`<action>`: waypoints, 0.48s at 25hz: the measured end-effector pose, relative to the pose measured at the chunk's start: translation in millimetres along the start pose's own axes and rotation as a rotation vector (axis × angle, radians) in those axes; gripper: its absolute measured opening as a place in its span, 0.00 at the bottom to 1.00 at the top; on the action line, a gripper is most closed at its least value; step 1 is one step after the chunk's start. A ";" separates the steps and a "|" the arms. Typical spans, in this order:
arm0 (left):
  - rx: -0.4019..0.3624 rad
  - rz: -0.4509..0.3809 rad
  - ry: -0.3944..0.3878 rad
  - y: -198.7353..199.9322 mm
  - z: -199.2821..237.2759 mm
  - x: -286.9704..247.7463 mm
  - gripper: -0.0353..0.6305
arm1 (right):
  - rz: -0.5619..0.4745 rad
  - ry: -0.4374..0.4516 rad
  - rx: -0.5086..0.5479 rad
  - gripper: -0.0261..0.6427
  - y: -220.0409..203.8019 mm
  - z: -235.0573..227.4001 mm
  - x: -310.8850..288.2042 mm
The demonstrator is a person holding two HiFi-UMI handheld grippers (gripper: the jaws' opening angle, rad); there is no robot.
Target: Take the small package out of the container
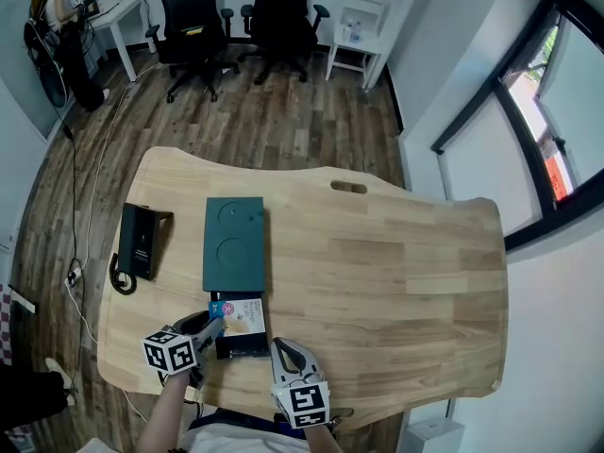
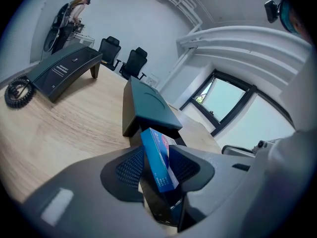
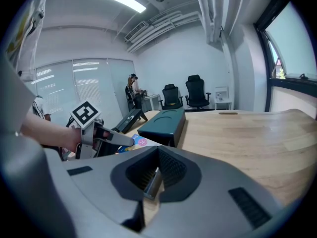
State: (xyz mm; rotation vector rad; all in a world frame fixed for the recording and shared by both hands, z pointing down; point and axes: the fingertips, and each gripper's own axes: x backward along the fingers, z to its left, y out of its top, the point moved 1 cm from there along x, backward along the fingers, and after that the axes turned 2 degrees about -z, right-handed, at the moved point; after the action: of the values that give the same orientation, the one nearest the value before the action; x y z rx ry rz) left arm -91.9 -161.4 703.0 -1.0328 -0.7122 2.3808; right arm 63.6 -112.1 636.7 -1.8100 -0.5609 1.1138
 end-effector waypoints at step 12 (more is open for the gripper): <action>0.060 0.011 -0.024 0.7 3.0 6.6 0.27 | 0.006 -0.020 -0.004 0.04 0.1 -8.3 -0.2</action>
State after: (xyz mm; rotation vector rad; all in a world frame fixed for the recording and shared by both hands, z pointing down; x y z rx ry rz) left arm -98.4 -158.9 700.9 -0.9871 -0.6406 2.4124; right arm 70.7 -116.1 638.2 -1.8065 -0.5710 1.1368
